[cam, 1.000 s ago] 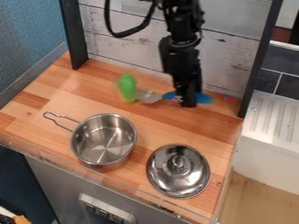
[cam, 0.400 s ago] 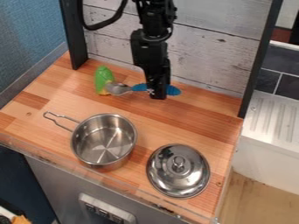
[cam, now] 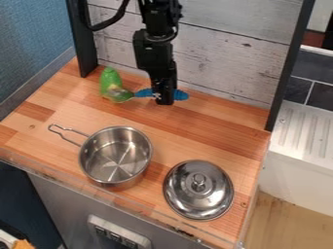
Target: Move the blue spoon to the upper side of the silver pot
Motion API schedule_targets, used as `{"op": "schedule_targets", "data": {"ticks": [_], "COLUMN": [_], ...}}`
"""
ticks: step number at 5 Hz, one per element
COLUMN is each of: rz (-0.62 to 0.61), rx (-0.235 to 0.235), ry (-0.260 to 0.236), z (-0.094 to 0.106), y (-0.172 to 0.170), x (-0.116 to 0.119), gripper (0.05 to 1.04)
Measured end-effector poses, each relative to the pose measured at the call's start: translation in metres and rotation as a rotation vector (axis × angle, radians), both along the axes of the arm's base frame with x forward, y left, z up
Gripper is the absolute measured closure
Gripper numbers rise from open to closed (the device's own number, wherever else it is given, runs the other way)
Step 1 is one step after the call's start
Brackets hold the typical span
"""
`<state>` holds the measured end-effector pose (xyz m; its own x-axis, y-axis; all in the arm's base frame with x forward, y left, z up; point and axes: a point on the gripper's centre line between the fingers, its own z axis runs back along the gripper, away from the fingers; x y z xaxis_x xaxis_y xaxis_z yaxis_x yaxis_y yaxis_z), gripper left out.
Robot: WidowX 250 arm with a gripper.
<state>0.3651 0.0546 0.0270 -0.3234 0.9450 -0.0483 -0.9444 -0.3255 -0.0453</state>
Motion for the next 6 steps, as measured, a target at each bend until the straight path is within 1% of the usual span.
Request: {"op": "schedule_targets", "data": {"ticks": [1,2,4,5,6], "rz": [0.043,0.068,0.08,0.043,-0.042], "rx": [0.001,-0.007,-0.01,-0.014,-0.007], "ry": [-0.022,-0.017,-0.032,-0.023,-0.026], "z": [0.004,0.003,0.004,0.002,0.002], "y": [0.015,0.025,0.03,0.018,-0.011], "x": [0.009,0.015,0.017,0.002,-0.01], "gripper": [0.65,0.65,0.65,0.65,0.65]}}
